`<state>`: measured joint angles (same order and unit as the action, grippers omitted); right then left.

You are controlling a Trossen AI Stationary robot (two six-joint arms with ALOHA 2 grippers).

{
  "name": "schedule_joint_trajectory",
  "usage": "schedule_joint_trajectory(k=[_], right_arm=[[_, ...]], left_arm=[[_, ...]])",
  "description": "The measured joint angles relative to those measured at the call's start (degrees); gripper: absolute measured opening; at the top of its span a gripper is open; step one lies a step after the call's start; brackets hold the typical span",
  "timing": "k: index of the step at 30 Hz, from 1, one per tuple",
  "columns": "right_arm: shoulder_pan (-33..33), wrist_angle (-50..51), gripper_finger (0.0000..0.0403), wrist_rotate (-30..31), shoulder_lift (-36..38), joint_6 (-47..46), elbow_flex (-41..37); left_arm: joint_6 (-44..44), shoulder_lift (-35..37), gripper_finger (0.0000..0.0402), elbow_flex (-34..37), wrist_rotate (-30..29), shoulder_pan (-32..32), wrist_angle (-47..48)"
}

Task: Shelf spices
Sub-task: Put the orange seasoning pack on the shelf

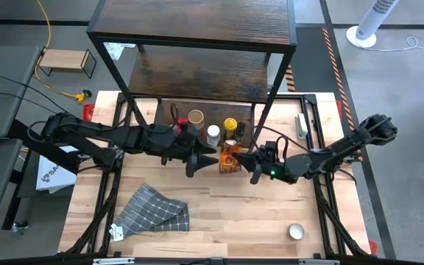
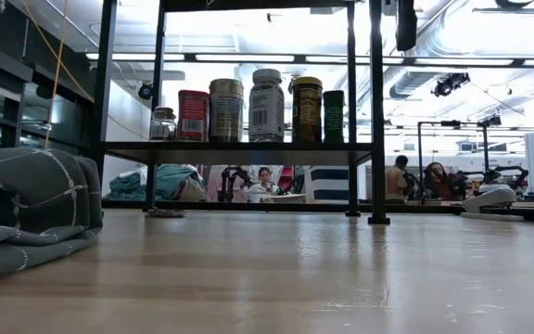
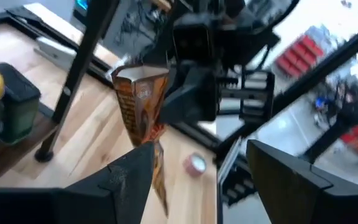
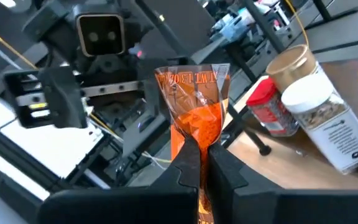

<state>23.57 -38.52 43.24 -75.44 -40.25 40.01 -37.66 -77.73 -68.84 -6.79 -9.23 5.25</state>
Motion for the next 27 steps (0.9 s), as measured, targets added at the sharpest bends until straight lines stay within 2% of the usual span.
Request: schedule_joint_trajectory(k=[10, 17, 23, 27], right_arm=[[-0.82, -10.81, 0.0, -2.79, 0.11, 9.13, 0.0], [-1.55, -11.98, 0.0, -2.8, 0.11, 9.64, 0.04], [-1.57, -13.38, 0.0, -2.69, 0.11, 12.11, 0.04], [-1.84, -13.95, 0.0, -2.24, 0.11, 12.24, 0.04]], left_arm=[[-7.3, -2.86, 0.025, -0.04, -6.39, 0.86, -3.69], [-8.75, -5.88, 0.025, -0.07, -5.31, 0.59, -10.27], [-7.74, -5.95, 0.025, -0.04, -5.16, 0.2, -11.1], [-6.24, -5.69, 0.0229, -0.04, -6.53, 0.07, -11.0]])
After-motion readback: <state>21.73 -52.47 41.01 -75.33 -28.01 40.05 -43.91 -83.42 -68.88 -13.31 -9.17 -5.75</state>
